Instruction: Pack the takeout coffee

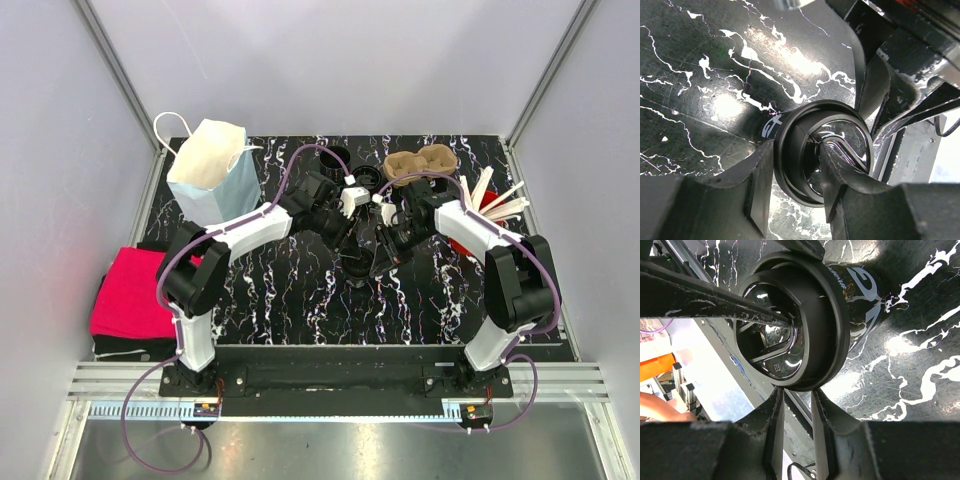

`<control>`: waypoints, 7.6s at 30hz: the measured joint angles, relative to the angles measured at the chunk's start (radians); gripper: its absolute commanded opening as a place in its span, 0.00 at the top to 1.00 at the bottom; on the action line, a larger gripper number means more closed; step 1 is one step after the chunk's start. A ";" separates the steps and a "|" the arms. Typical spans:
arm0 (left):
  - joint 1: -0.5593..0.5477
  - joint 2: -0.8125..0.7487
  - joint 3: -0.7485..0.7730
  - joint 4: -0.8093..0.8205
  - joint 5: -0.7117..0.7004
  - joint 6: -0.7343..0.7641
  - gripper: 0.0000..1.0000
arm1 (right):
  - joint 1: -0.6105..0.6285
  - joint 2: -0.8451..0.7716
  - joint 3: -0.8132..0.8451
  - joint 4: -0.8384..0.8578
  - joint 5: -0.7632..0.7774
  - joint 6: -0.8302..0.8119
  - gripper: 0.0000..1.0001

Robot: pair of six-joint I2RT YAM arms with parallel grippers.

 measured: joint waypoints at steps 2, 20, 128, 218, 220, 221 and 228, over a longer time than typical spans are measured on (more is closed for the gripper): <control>0.000 0.000 0.000 0.000 0.000 0.000 0.61 | 0.001 0.000 0.001 0.000 0.003 0.003 0.81; 0.009 -0.004 -0.006 0.007 0.009 0.009 0.60 | 0.048 -0.003 0.017 0.002 0.094 0.024 0.84; 0.135 -0.210 -0.208 -0.132 0.162 0.059 0.18 | 0.048 0.046 0.124 0.108 0.071 0.026 0.32; 0.199 -0.003 -0.393 0.404 0.553 -0.529 0.52 | 0.069 0.071 0.092 0.204 0.032 0.064 0.51; 0.201 -0.003 -0.395 0.414 0.556 -0.541 0.52 | 0.069 0.071 0.092 0.204 0.032 0.064 0.50; 0.202 -0.003 -0.399 0.423 0.557 -0.551 0.52 | 0.069 0.071 0.091 0.204 0.032 0.064 0.51; 0.206 -0.003 -0.424 0.510 0.579 -0.632 0.48 | 0.069 0.070 0.090 0.205 0.032 0.064 0.51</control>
